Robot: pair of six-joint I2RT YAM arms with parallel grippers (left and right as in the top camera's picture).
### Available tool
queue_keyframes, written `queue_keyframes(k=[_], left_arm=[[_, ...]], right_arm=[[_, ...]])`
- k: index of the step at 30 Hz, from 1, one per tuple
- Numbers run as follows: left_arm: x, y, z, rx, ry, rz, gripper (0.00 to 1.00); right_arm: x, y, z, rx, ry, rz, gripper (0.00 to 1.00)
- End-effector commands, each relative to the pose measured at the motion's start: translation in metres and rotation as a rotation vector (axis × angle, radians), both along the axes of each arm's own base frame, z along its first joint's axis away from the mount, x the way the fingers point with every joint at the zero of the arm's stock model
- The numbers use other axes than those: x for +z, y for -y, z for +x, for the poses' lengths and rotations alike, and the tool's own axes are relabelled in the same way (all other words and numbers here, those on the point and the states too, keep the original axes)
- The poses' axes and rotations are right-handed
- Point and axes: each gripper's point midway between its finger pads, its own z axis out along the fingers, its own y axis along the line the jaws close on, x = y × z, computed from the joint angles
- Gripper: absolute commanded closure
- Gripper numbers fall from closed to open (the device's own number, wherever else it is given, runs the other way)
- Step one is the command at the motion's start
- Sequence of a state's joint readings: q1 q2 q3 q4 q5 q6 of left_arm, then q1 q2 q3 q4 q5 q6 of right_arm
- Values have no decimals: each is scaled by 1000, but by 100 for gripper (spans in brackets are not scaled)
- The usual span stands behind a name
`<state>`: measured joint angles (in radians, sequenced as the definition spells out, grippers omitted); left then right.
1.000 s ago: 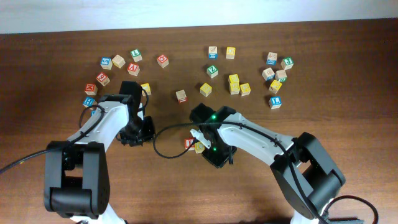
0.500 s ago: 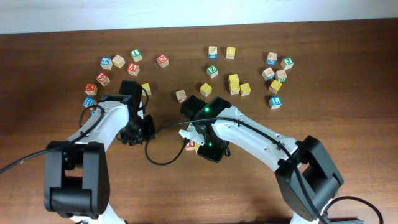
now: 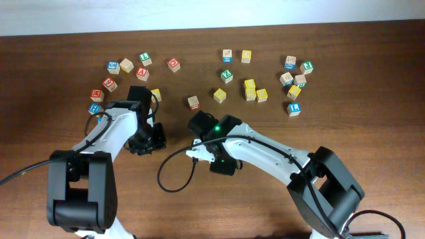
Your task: Spell out ICRA
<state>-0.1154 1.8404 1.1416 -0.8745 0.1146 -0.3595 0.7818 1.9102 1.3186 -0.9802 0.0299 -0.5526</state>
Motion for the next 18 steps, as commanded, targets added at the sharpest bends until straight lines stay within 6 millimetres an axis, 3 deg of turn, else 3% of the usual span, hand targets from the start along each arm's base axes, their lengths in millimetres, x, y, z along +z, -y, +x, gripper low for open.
queue_keyframes(k=[1,4,6,10,12,13,15,18], left_arm=[[-5,-4,-3,-4,-14,18,62],[-5,-7,-3,-11,-14,35,61],[-5,-7,-3,-11,-13,35,61],[-5,-7,-3,-11,-15,35,61],[-5,-7,-4,-12,-20,36,61],[-5,-7,-5,-12,-21,36,61],[-5,-7,-6,-11,-26,37,61],[-5,-7,-6,-11,-27,37,61]], right_arm=[[-7,2,-3,67,-15,-19,69],[-12,9,-9,125,-35,-44,68],[-10,3,-4,101,-12,-18,80],[28,-14,16,-15,72,57,78],[71,-14,33,-102,192,84,72],[82,-12,34,-106,212,97,70],[96,-7,29,-107,220,107,68],[95,-3,19,-104,181,97,65]])
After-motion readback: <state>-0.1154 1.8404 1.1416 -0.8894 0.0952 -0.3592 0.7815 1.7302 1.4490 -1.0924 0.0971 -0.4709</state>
